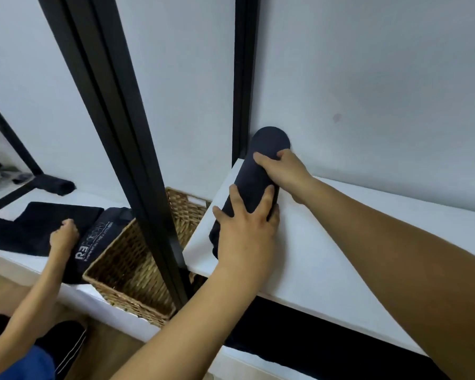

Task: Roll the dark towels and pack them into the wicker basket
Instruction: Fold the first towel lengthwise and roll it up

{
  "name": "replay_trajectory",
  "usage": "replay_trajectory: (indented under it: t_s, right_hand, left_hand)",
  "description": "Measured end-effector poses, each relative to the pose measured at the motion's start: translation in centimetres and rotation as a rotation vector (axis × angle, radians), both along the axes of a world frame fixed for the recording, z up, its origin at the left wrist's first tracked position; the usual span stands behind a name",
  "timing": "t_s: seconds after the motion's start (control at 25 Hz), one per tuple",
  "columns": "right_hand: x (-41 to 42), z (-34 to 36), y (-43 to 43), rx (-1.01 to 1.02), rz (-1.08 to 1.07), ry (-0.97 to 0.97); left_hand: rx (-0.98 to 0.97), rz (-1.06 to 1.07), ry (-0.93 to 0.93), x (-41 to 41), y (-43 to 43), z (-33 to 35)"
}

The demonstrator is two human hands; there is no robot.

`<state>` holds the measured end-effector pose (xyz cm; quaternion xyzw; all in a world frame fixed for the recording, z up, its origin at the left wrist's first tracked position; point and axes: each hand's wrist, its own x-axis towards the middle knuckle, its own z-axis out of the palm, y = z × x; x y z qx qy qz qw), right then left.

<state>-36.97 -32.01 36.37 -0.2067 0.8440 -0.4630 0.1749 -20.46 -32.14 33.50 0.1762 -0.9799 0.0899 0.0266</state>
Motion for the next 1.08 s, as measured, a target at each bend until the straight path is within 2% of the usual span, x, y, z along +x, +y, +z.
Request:
replay_trajectory:
  t_s: [0.12,0.2,0.36,0.44,0.48,0.56,0.64,0.72,0.76,0.84,0.96,1.08]
  right_hand:
    - [-0.7,-0.2,-2.2,0.150,-0.023,0.112]
    - [-1.2,-1.0,-2.6,0.103,-0.043,0.111]
    - [-1.2,-0.7,-0.5,-0.088,0.020,-0.117]
    - [-0.1,-0.9,1.9,-0.096,0.068,-0.164]
    - [0.8,-1.2,3.7,-0.048,0.061,-0.109]
    - [3.9,-2.5,8.1,0.011,-0.008,0.125]
    - [9.1,-4.3,13.2,-0.068,-0.083,0.414]
    - [15.0,-6.1,17.5,-0.143,-0.073,0.643]
    - [17.5,-7.6,19.6,-0.138,-0.042,0.680]
    - [20.7,-12.3,23.2,-0.044,0.017,0.614]
    - [22.9,-20.9,27.3,0.138,-0.073,0.232]
    - [21.9,-27.8,30.3,0.259,-0.222,-0.099]
  left_hand:
    - [-0.029,-0.026,-0.004,-0.8,-1.6,-0.4]
    - [-0.073,-0.050,-0.025,-1.5,-2.3,-0.4]
    - [-0.207,-0.104,-0.155,-2.5,-1.4,0.1]
    - [-0.234,-0.137,-0.141,-2.5,-1.7,0.0]
    - [-0.232,-0.168,-0.137,-2.3,-2.0,-0.1]
    - [-0.275,-0.310,-0.139,-1.6,-2.2,-0.2]
    - [-0.298,-0.479,-0.072,-0.8,-1.8,-0.9]
    - [-0.190,-0.583,0.189,1.0,-1.0,-2.3]
    - [-0.107,-0.612,0.322,2.3,-0.3,-3.4]
    - [0.023,-0.622,0.486,5.3,0.9,-6.2]
    - [0.193,-0.572,0.562,10.7,3.8,-11.3]
    - [0.409,-0.541,0.398,15.2,6.8,-18.7]
